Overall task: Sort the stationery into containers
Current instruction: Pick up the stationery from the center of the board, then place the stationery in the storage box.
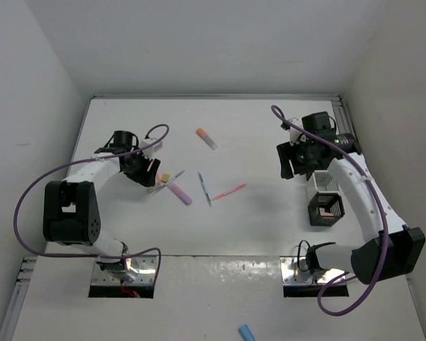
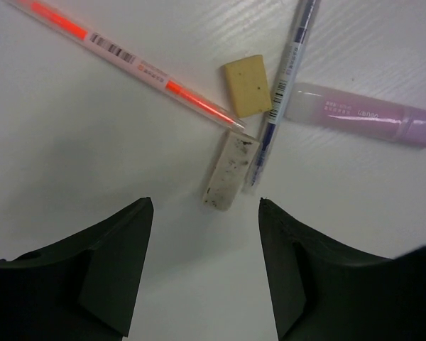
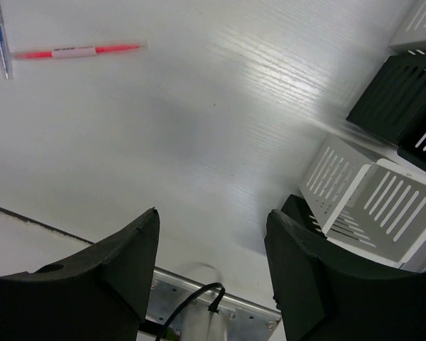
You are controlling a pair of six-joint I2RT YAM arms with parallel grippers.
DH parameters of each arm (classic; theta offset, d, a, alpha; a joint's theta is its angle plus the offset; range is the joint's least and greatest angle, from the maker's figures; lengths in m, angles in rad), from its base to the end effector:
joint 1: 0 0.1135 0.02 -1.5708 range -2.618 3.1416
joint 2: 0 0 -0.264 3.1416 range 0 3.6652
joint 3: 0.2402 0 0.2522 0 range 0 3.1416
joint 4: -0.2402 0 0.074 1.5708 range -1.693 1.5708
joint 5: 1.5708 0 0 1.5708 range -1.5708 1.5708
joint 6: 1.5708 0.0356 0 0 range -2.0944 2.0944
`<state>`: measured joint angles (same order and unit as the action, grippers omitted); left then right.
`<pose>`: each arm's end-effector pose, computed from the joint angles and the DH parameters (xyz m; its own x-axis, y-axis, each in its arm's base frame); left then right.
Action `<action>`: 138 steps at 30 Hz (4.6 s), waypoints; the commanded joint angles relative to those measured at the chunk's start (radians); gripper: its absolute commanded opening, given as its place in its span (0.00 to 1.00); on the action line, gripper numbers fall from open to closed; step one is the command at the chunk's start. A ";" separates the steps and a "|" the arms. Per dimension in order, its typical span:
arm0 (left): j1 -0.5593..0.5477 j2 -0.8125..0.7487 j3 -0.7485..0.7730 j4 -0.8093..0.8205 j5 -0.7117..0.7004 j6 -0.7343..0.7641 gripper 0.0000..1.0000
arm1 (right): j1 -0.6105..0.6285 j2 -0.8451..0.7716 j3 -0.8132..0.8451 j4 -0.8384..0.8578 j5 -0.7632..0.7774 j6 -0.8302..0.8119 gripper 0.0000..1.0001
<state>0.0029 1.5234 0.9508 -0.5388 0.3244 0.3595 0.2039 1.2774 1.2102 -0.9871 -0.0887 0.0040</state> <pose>0.2937 -0.0105 0.1983 -0.7903 0.3312 -0.5156 0.4451 0.8885 -0.1114 0.2404 0.0529 0.3145 -0.8525 -0.1722 -0.4935 -0.2411 0.9673 0.0790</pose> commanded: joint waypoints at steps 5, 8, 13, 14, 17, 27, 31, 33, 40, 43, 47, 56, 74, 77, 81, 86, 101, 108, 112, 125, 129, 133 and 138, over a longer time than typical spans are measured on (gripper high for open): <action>-0.040 0.015 -0.053 0.069 -0.044 0.075 0.61 | -0.032 -0.044 -0.018 0.016 -0.025 0.028 0.62; -0.044 0.032 -0.060 0.077 -0.053 0.098 0.59 | -0.041 -0.053 -0.028 0.015 -0.025 0.030 0.62; -0.044 0.057 -0.064 0.080 -0.041 0.142 0.56 | -0.046 -0.058 -0.031 0.008 -0.022 0.028 0.62; -0.044 0.058 -0.064 0.077 -0.036 0.148 0.56 | -0.047 -0.058 -0.034 0.010 -0.017 0.028 0.62; -0.047 0.072 -0.069 0.068 -0.025 0.159 0.56 | -0.046 -0.062 -0.040 0.015 -0.009 0.028 0.63; -0.046 0.107 -0.093 0.105 -0.038 0.171 0.52 | -0.046 -0.043 -0.020 0.010 -0.016 0.031 0.63; -0.046 0.115 -0.103 0.125 -0.030 0.176 0.43 | -0.046 -0.030 -0.014 0.005 -0.032 0.039 0.63; -0.046 0.110 -0.092 0.119 -0.022 0.179 0.34 | -0.047 -0.026 -0.008 0.001 -0.054 0.050 0.63; -0.009 -0.058 -0.008 -0.087 0.105 0.327 0.19 | -0.047 0.013 0.074 -0.019 -0.172 0.099 0.64; -0.006 -0.164 0.058 -0.199 0.207 0.394 0.13 | -0.044 0.033 0.120 -0.009 -0.276 0.154 0.66; -0.020 -0.247 0.199 -0.266 0.362 0.343 0.11 | -0.040 0.057 0.202 0.045 -0.414 0.337 0.66; -0.132 -0.356 0.272 0.065 0.542 -0.118 0.11 | 0.129 0.101 0.290 0.549 -0.528 0.746 0.68; -0.317 -0.350 0.413 0.048 0.447 -0.171 0.09 | 0.430 0.346 0.502 0.553 -0.487 0.722 0.70; -0.323 -0.355 0.411 0.040 0.447 -0.160 0.09 | 0.434 0.353 0.505 0.554 -0.476 0.723 0.65; -0.330 -0.358 0.405 0.025 0.449 -0.143 0.09 | 0.434 0.356 0.506 0.562 -0.474 0.723 0.55; -0.334 -0.362 0.404 0.013 0.444 -0.122 0.08 | 0.430 0.350 0.493 0.550 -0.461 0.708 0.20; -0.307 -0.345 0.388 -0.041 0.216 -0.168 1.00 | 0.132 0.127 0.313 0.248 -0.301 0.369 0.00; -0.313 -0.296 0.309 -0.023 0.122 -0.180 1.00 | -0.272 -0.137 -0.039 0.056 -0.056 0.035 0.00; -0.320 -0.198 0.330 -0.049 0.065 -0.175 1.00 | -0.428 -0.173 -0.144 0.076 -0.022 -0.039 0.00; -0.360 -0.154 0.244 -0.038 -0.042 -0.119 1.00 | -0.531 -0.014 -0.209 0.194 0.030 -0.012 0.08; -0.359 -0.121 0.207 -0.024 -0.080 -0.088 1.00 | -0.531 0.026 -0.186 0.208 0.023 -0.012 0.33; -0.363 -0.097 0.158 0.029 -0.079 -0.065 0.95 | -0.528 0.046 -0.153 0.191 0.023 0.037 0.44; -0.366 -0.042 0.131 0.082 -0.082 -0.065 0.76 | -0.521 0.011 -0.087 0.120 -0.038 0.054 0.47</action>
<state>-0.3489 1.4628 1.0950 -0.5282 0.2516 0.2844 -0.3244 1.3289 1.0538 -0.8394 -0.0849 0.0322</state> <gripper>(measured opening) 0.779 0.469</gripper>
